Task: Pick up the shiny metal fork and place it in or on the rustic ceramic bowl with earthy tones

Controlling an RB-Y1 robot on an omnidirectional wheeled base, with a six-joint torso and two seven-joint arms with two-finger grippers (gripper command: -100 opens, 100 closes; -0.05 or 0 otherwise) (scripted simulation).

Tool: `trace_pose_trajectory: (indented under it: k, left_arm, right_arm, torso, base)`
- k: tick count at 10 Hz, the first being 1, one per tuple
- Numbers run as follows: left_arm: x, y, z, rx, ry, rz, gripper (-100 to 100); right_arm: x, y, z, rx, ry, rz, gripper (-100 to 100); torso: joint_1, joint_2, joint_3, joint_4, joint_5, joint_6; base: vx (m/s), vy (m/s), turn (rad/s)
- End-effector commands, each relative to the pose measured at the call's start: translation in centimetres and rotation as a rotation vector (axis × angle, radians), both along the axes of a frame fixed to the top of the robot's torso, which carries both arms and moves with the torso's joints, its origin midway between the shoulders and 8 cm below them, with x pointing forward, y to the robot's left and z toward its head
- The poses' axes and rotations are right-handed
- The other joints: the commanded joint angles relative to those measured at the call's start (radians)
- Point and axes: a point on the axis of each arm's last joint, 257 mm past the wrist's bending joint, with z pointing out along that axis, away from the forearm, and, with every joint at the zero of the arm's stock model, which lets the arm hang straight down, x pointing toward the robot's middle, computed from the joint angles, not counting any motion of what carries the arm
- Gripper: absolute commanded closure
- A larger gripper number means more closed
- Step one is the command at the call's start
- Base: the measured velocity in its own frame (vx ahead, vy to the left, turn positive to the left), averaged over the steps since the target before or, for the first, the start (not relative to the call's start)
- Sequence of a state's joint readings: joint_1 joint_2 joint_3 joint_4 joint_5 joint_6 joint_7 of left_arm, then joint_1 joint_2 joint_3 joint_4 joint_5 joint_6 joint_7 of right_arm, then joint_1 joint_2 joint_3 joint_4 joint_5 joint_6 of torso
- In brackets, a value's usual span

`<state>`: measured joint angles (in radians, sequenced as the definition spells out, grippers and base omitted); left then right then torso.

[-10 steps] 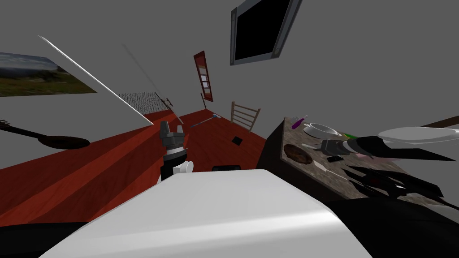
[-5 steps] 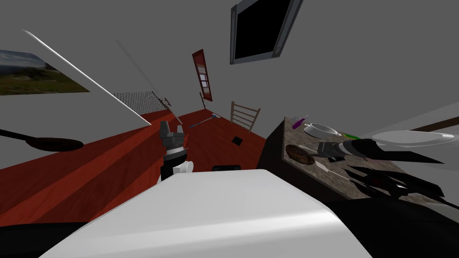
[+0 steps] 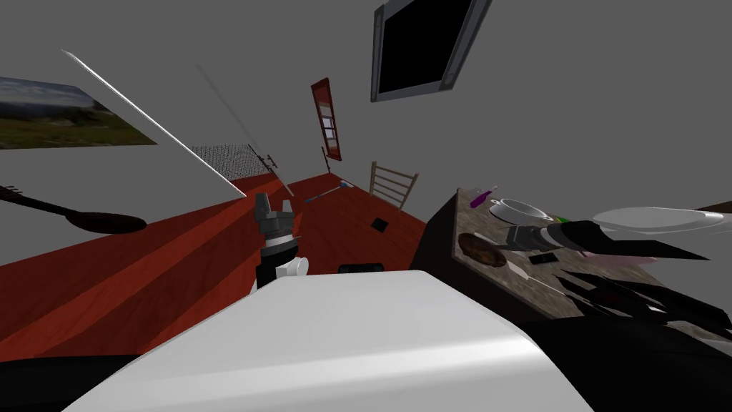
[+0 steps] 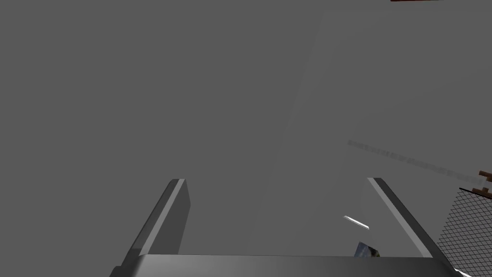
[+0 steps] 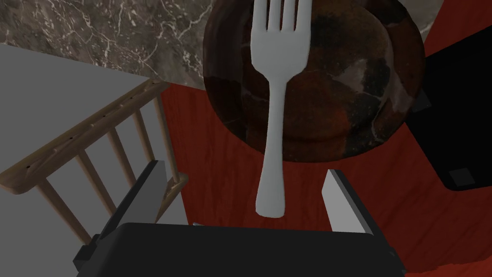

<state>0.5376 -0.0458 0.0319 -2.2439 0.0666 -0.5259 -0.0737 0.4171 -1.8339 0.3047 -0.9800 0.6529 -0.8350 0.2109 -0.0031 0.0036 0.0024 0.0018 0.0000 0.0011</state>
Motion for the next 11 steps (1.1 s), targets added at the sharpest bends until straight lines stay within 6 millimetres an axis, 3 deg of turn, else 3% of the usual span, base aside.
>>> trace_pose_trajectory:
  k: [1, 11]
  left_arm:
    - [0.0, 0.0, 0.0, 0.0, 0.0, 0.0, 0]
    - [0.0, 0.0, 0.0, 0.0, 0.0, 0.0, 0]
  right_arm:
    - [0.2, 0.0, 0.3, 0.006, -0.001, -0.027, -100]
    - [1.3, -0.1, 2.4, 0.01, 0.008, -0.172, -100]
  torso:
    - [0.0, 0.0, 0.0, 0.0, 0.0, 0.0]
    - [-0.001, 0.004, 0.002, 0.001, -0.001, 0.001]
  base:
    - [-0.131, -0.075, 0.141]
    - [-0.118, -0.047, 0.146]
